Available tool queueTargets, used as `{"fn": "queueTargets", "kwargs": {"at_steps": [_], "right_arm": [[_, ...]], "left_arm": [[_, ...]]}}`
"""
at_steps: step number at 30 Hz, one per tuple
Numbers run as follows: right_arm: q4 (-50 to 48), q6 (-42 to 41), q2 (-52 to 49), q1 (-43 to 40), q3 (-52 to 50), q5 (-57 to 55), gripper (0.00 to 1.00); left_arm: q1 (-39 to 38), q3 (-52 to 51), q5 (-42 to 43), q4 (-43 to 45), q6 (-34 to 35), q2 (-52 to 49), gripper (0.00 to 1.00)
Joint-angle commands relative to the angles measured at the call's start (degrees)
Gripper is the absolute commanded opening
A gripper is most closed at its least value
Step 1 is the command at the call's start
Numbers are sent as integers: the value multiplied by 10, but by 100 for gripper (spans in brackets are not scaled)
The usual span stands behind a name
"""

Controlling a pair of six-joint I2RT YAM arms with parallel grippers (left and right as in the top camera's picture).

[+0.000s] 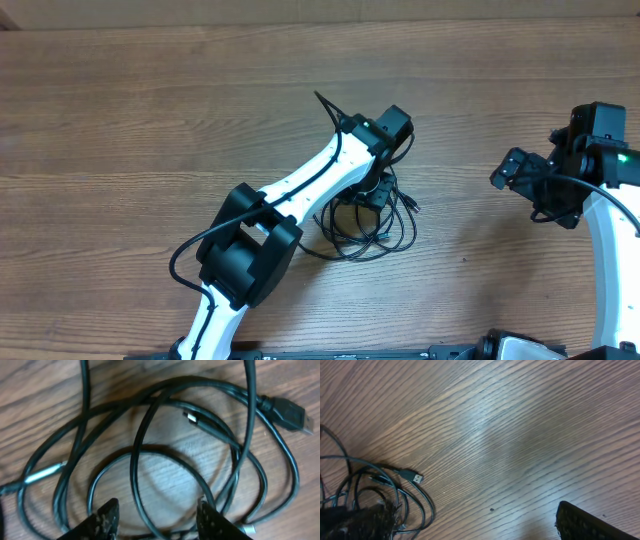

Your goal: Untangle cables

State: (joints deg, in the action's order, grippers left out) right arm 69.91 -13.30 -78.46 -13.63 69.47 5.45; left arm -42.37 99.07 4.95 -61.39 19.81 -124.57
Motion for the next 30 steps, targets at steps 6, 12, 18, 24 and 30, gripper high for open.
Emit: {"fn": "queueTargets", "kwargs": {"at_steps": [6,12,18,24,30], "right_arm": [[3,-2,12,-3,16,12,100],[3,-2,12,-3,16,12,100],[0,-2,12,-3,16,31,100],[-20,97,12,-3,16,241,100],[-24,198,12,12,16,395,100]], "left_arm": [[-1,-81,26,77,29,-8,40],[3,-32,30,41,10,6,4],[32,180,22,-80,-34,50,4],[82,419,76,-126,-59,108,4],[110,529,112,-112,-59,157,4]]}}
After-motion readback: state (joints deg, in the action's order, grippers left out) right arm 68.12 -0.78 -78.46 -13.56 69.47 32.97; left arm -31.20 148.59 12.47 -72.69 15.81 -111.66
